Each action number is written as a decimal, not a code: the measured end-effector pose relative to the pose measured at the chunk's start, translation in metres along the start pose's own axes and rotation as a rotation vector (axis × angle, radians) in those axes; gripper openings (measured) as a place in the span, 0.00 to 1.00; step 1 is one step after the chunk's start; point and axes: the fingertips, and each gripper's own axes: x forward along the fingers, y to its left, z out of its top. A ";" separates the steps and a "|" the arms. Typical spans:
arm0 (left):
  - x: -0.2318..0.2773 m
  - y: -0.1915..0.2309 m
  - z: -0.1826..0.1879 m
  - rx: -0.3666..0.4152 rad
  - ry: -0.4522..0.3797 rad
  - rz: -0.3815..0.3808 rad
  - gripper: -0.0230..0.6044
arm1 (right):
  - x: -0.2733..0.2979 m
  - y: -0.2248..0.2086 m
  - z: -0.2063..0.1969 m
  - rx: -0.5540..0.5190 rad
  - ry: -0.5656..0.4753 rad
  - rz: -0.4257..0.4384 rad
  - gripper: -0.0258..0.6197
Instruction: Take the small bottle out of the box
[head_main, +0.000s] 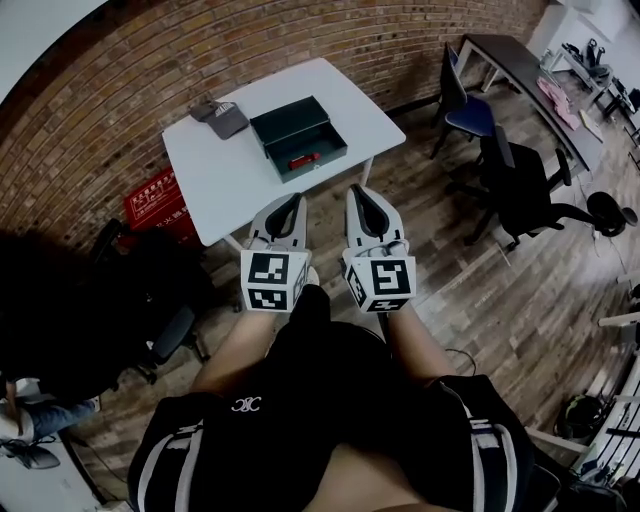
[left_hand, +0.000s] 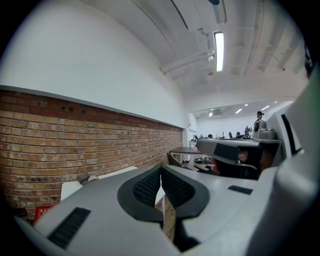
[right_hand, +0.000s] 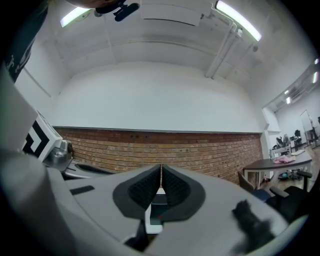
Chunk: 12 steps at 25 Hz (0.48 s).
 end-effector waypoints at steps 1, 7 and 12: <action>0.007 0.004 0.000 -0.002 0.004 0.000 0.06 | 0.008 -0.002 -0.001 0.002 0.002 0.001 0.09; 0.053 0.026 0.004 -0.016 0.025 -0.011 0.06 | 0.055 -0.023 -0.007 0.008 0.024 -0.007 0.09; 0.095 0.048 0.006 -0.034 0.047 -0.022 0.06 | 0.097 -0.039 -0.010 0.006 0.044 -0.015 0.09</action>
